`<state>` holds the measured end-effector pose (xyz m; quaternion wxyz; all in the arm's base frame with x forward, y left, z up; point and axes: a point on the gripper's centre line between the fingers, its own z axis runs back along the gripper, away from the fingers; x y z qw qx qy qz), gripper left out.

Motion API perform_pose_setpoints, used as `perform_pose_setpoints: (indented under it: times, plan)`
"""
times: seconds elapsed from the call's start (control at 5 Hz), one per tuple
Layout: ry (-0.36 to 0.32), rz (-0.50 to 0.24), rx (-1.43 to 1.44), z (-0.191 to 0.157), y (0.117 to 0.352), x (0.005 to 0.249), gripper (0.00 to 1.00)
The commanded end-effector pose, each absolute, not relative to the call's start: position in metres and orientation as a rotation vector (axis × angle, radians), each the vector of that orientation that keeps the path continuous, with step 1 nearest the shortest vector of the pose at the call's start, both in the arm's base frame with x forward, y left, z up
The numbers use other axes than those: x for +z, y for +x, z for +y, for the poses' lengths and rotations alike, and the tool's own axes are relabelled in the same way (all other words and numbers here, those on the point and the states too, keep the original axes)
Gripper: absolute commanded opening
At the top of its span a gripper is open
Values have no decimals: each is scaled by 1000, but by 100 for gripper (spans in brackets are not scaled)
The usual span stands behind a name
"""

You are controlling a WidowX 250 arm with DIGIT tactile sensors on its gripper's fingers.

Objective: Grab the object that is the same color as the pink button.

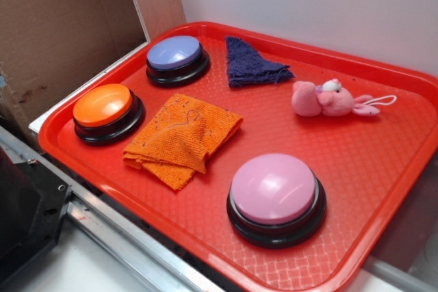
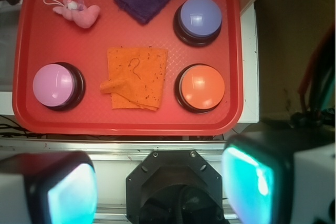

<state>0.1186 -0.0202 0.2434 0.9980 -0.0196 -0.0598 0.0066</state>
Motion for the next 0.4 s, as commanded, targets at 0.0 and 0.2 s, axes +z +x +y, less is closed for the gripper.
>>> perform_pose_setpoints:
  times: [0.0,0.2]
  plan:
    - [-39,-120,13,-20,119,243,100]
    - [-43,-82,35,-8,153,238,100]
